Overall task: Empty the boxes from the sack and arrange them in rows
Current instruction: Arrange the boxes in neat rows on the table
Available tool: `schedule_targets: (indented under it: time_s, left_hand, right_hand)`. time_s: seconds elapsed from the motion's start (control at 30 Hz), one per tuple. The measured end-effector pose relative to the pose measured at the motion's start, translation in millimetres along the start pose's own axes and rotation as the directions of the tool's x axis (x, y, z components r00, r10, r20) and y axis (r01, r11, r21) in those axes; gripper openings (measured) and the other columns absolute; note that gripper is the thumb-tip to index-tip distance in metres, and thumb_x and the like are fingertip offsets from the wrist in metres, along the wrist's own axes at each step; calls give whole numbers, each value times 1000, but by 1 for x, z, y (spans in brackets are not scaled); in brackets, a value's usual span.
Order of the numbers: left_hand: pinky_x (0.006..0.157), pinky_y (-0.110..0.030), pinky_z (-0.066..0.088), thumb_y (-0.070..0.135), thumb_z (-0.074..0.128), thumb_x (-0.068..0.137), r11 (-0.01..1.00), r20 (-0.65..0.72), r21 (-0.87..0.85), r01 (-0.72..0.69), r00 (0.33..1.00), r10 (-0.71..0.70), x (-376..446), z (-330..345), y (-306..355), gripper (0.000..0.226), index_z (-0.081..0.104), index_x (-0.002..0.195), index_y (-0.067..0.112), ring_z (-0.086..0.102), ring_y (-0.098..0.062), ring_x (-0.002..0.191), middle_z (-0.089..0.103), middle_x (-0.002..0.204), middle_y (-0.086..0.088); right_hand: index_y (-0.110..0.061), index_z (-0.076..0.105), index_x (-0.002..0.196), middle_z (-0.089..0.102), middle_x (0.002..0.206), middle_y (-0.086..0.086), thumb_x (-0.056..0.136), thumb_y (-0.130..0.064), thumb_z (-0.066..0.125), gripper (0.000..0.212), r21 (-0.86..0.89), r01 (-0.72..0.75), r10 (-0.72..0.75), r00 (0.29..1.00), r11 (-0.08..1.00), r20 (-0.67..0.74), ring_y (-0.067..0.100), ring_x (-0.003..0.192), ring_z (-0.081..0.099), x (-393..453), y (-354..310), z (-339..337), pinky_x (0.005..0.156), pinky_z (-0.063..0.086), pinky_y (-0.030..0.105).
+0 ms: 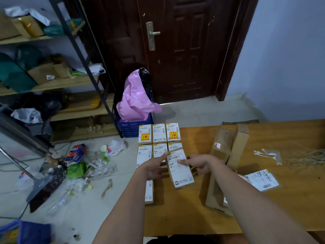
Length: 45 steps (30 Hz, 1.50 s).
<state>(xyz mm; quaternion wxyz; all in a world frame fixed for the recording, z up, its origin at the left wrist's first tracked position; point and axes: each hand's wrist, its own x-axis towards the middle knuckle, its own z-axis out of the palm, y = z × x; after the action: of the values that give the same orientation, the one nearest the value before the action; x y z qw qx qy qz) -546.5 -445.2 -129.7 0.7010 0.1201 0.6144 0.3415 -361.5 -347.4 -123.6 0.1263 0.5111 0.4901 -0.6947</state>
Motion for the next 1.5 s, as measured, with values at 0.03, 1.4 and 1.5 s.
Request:
schedule_targets:
  time_s: [0.03,1.4,1.5]
  left_hand:
    - [86,-43,56,37,64,92,1000,-5,21,-11,1000,11,-2,-4,0,38,59,123,15,67,-25,106,73,111,-9]
    - [82,-41,49,5,63,89,983,-420,88,161,901,-110,55,-124,-71,38,53,125,10,62,-30,95,66,115,-15]
    - [83,-43,52,7,63,90,974,-412,115,197,901,-133,56,-124,-67,27,58,116,6,63,-28,88,68,109,-15]
  right_hand:
    - [-13,58,119,68,118,11,91,-35,67,37,16,6,-5,1000,1000,-6,29,111,63,0,-3,5,100,48,52]
    - [-8,50,140,52,143,15,95,-40,61,56,-185,-246,184,936,951,-299,38,128,51,96,25,100,101,47,48]
    - [-9,50,140,51,143,16,95,-39,60,55,-193,-261,205,941,946,-269,41,127,51,100,23,100,96,50,52]
